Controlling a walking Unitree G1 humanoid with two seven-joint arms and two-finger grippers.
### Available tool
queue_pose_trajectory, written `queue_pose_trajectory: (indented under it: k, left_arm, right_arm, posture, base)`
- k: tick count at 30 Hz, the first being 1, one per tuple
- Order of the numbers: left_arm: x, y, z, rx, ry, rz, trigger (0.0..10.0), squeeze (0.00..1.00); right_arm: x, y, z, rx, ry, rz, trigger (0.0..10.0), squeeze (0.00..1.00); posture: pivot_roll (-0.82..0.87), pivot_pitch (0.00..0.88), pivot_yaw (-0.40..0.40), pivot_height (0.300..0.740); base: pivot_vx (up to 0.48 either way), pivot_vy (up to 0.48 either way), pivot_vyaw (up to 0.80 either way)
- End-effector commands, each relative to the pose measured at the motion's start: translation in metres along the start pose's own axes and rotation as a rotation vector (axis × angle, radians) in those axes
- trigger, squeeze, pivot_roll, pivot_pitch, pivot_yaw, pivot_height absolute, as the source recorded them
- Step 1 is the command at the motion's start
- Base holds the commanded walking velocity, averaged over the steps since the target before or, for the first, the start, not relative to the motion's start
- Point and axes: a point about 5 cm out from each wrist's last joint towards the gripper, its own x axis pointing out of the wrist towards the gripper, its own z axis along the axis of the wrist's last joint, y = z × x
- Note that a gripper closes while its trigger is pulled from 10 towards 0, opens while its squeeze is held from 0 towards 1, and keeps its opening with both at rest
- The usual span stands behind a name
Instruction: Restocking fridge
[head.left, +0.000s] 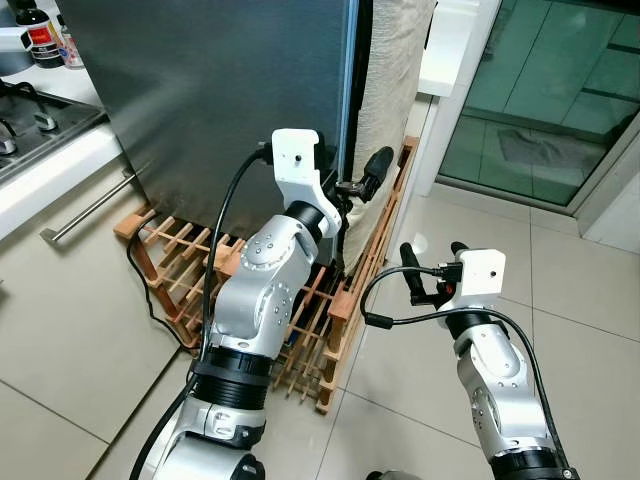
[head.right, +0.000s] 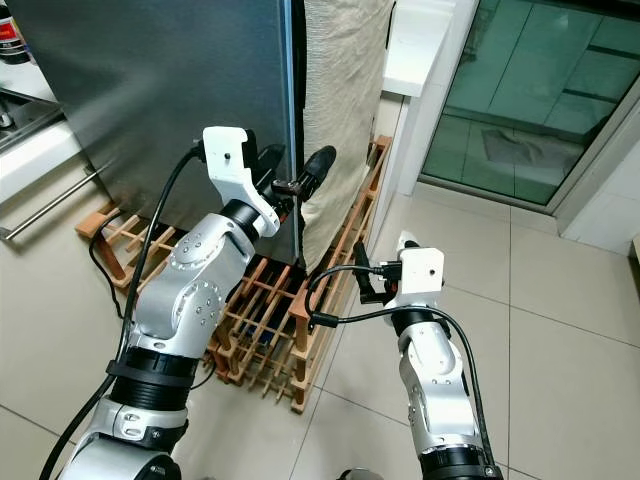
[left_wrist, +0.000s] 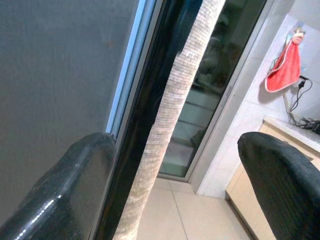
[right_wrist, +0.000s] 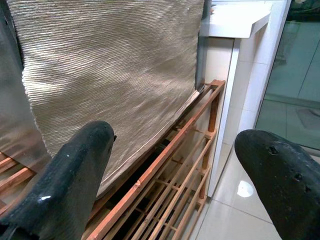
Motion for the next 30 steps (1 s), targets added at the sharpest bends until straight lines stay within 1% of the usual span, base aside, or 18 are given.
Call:
queue_pose_trajectory:
  k: [1,9,17,23,26,30]
  left_arm:
    - [0.006,-0.007,-0.002,-0.019,0.003,-0.007,10.0,0.0]
    - [0.011,-0.005,-0.007,-0.022,0.02,0.004,10.0,0.0]
    - [0.019,-0.009,-0.008,-0.052,0.023,-0.02,10.0,0.0]
    - [0.026,-0.019,-0.005,-0.113,0.009,-0.065,10.0,0.0]
    - [0.03,-0.023,-0.003,-0.119,0.004,-0.075,10.0,0.0]
    - [0.034,-0.026,-0.002,-0.119,-0.01,-0.076,10.0,0.0]
  right_arm:
    - [0.002,0.0,0.0,-0.005,0.003,0.0,10.0,0.0]
    - [0.003,0.001,0.0,-0.008,0.003,-0.001,10.0,0.0]
    - [0.006,0.0,0.001,-0.015,-0.003,0.0,10.0,0.0]
    - [0.011,-0.001,0.004,-0.02,-0.012,0.001,10.0,0.0]
    - [0.014,0.0,0.006,-0.021,-0.02,0.003,10.0,0.0]
    - [0.015,0.001,0.007,-0.021,-0.024,0.006,10.0,0.0]
  posture:
    - [-0.13,0.0,0.023,0.74]
    - [-0.13,0.0,0.024,0.74]
    - [-0.14,0.0,0.024,0.74]
    - [-0.14,0.0,0.026,0.74]
    - [-0.14,0.0,0.026,0.74]
    - [-0.14,0.0,0.026,0.74]
  base:
    - [0.0,0.0,0.0]
    - [0.0,0.0,0.0]
    - [0.0,0.0,0.0]
    - [0.0,0.0,0.0]
    - [0.0,0.0,0.0]
    - [0.0,0.0,0.0]
